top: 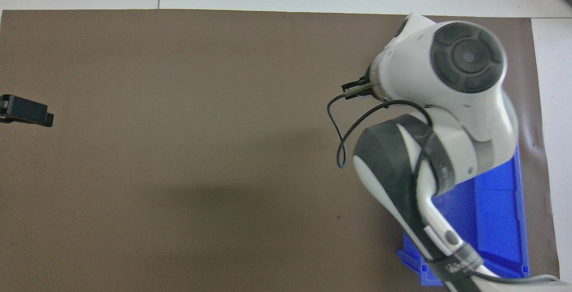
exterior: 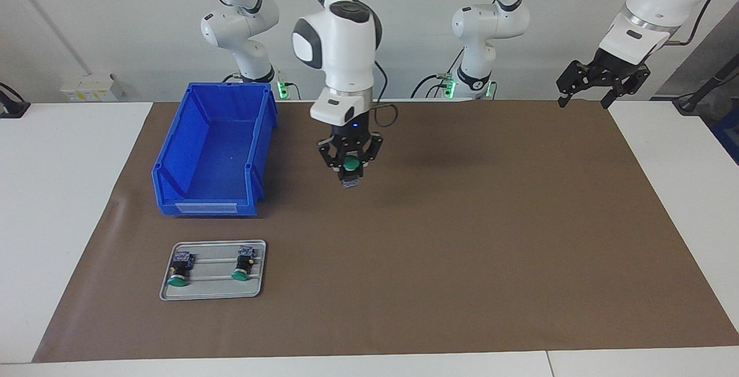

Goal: Place and press button with both arms
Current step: 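Lift the button and carry it with the right gripper to the bin, then lower the button into the blue bin and open the right gripper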

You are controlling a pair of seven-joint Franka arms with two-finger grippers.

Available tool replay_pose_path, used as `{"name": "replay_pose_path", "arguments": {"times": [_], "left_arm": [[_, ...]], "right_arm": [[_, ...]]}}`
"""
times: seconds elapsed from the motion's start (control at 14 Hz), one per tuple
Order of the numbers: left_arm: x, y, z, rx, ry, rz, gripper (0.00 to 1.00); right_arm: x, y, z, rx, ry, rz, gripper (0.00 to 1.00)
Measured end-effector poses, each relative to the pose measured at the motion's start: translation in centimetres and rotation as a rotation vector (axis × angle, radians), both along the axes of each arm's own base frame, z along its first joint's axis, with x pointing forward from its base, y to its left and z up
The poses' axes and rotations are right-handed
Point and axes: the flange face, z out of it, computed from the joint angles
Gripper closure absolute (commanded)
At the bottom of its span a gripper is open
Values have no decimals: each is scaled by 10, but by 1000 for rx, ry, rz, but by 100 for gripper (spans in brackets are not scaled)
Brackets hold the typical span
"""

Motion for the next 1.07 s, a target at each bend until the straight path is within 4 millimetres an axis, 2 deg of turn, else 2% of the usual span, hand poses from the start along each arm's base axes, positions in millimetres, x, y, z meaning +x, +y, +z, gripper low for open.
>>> {"name": "replay_pose_path", "arguments": {"times": [0.14, 0.21, 0.36, 0.5, 0.64, 1.07], "left_arm": [[0, 0, 0, 0, 0, 0, 0], [0, 0, 0, 0, 0, 0, 0], [0, 0, 0, 0, 0, 0, 0], [0, 0, 0, 0, 0, 0, 0], [0, 0, 0, 0, 0, 0, 0], [0, 0, 0, 0, 0, 0, 0]], "right_arm": [[8, -81, 1, -26, 46, 36, 100], [8, -116, -7, -33, 67, 49, 100], [1, -174, -40, -39, 101, 52, 100], [-15, -214, -82, -32, 137, 30, 100], [-29, -228, -112, -5, 179, -1, 100], [-64, -222, -168, 10, 211, -6, 100]]}}
